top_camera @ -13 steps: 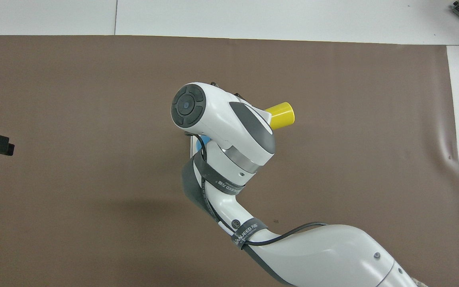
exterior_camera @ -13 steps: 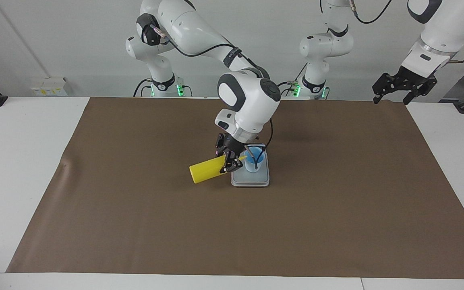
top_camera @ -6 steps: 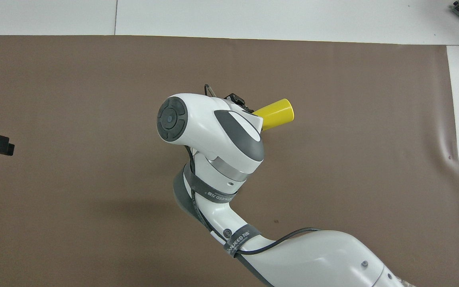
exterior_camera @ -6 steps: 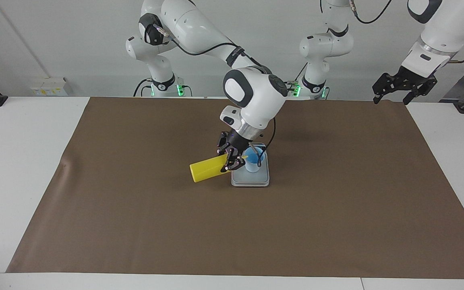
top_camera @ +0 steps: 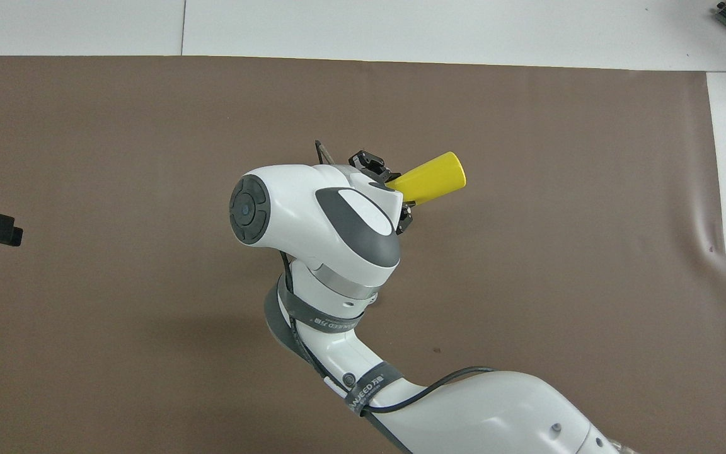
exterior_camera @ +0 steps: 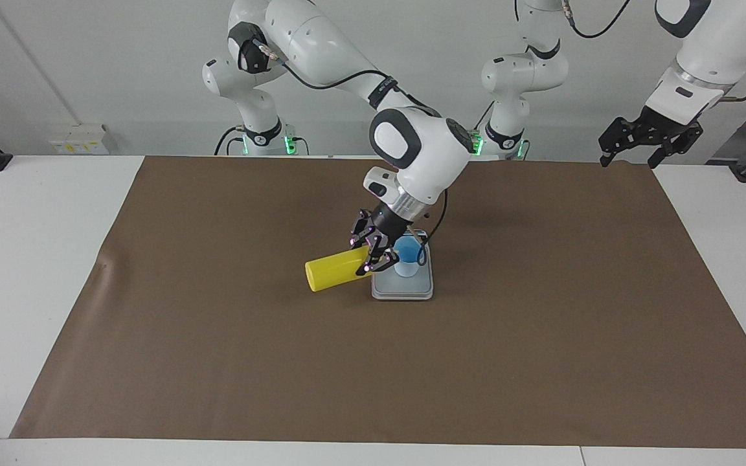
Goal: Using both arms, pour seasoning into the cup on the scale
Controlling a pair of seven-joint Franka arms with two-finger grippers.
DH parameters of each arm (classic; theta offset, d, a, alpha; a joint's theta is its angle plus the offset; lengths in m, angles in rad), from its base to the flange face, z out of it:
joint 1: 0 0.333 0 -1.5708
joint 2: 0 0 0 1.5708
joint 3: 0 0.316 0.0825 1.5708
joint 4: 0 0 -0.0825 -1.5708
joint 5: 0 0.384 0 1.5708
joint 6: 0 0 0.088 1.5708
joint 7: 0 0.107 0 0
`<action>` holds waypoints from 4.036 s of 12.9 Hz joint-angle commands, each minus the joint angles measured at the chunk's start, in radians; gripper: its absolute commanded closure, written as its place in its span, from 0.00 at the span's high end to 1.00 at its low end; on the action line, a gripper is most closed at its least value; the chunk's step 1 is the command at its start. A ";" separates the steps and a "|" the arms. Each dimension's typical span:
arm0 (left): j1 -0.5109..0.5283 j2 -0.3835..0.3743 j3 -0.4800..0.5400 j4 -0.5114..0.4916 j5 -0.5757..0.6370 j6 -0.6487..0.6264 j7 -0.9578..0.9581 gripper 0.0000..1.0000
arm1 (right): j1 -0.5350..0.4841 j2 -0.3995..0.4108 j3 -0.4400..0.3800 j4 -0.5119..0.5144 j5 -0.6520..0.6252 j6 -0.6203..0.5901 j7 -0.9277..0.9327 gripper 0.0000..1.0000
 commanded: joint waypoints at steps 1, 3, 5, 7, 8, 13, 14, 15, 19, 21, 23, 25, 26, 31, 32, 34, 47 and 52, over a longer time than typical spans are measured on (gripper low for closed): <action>0.008 -0.030 -0.004 -0.029 -0.007 0.000 -0.005 1.00 | 0.008 0.014 0.006 0.023 -0.054 -0.027 0.015 0.00; 0.008 -0.030 -0.004 -0.029 -0.007 0.000 -0.005 1.00 | 0.009 0.012 0.006 0.020 -0.057 -0.027 0.014 0.00; 0.008 -0.030 -0.004 -0.029 -0.007 0.000 -0.007 1.00 | 0.012 0.012 0.007 0.020 -0.039 -0.029 0.015 0.00; 0.008 -0.030 -0.004 -0.029 -0.007 0.000 -0.005 1.00 | 0.012 0.012 0.007 0.020 -0.016 -0.038 0.018 0.00; 0.008 -0.030 -0.004 -0.029 -0.007 0.000 -0.005 1.00 | 0.012 0.011 0.007 0.020 -0.010 -0.040 0.018 0.00; 0.008 -0.030 -0.004 -0.029 -0.007 0.000 -0.007 1.00 | -0.033 -0.027 0.007 -0.003 0.079 -0.060 0.020 0.00; 0.008 -0.030 -0.004 -0.029 -0.007 0.000 -0.005 1.00 | -0.058 -0.050 0.007 -0.008 0.137 -0.058 0.018 0.00; 0.008 -0.030 -0.004 -0.029 -0.007 0.000 -0.005 1.00 | -0.092 -0.082 0.007 -0.020 0.203 -0.057 0.015 0.00; 0.008 -0.030 -0.004 -0.029 -0.007 0.000 -0.005 1.00 | -0.256 -0.268 0.007 -0.168 0.456 -0.053 -0.115 0.00; 0.008 -0.030 -0.004 -0.029 -0.007 0.000 -0.005 1.00 | -0.366 -0.310 0.007 -0.195 0.608 -0.053 -0.206 0.00; 0.008 -0.030 -0.004 -0.029 -0.007 0.000 -0.005 1.00 | -0.464 -0.321 0.007 -0.196 0.728 -0.056 -0.285 0.00; 0.008 -0.030 -0.004 -0.029 -0.007 0.000 -0.005 1.00 | -0.544 -0.321 0.007 -0.204 0.887 -0.055 -0.349 0.00; 0.008 -0.030 -0.004 -0.029 -0.007 0.000 -0.005 1.00 | -0.596 -0.322 0.007 -0.219 0.970 -0.053 -0.386 0.00; 0.008 -0.030 -0.004 -0.029 -0.007 0.000 -0.005 1.00 | -0.799 -0.409 0.006 -0.444 1.283 0.075 -0.584 0.00; 0.008 -0.030 -0.004 -0.029 -0.007 0.000 -0.005 1.00 | -0.816 -0.434 0.006 -0.510 1.346 0.106 -0.616 0.00; 0.008 -0.030 -0.004 -0.029 -0.007 0.000 -0.007 1.00 | -0.857 -0.460 0.006 -0.593 1.452 0.118 -0.671 0.00; -0.012 -0.027 -0.016 -0.029 -0.004 -0.004 0.002 1.00 | -0.973 -0.477 -0.001 -0.917 1.704 0.206 -1.123 0.05; -0.025 0.034 -0.016 0.047 0.007 -0.058 0.004 1.00 | -0.973 -0.483 -0.002 -0.922 1.704 0.253 -1.072 0.99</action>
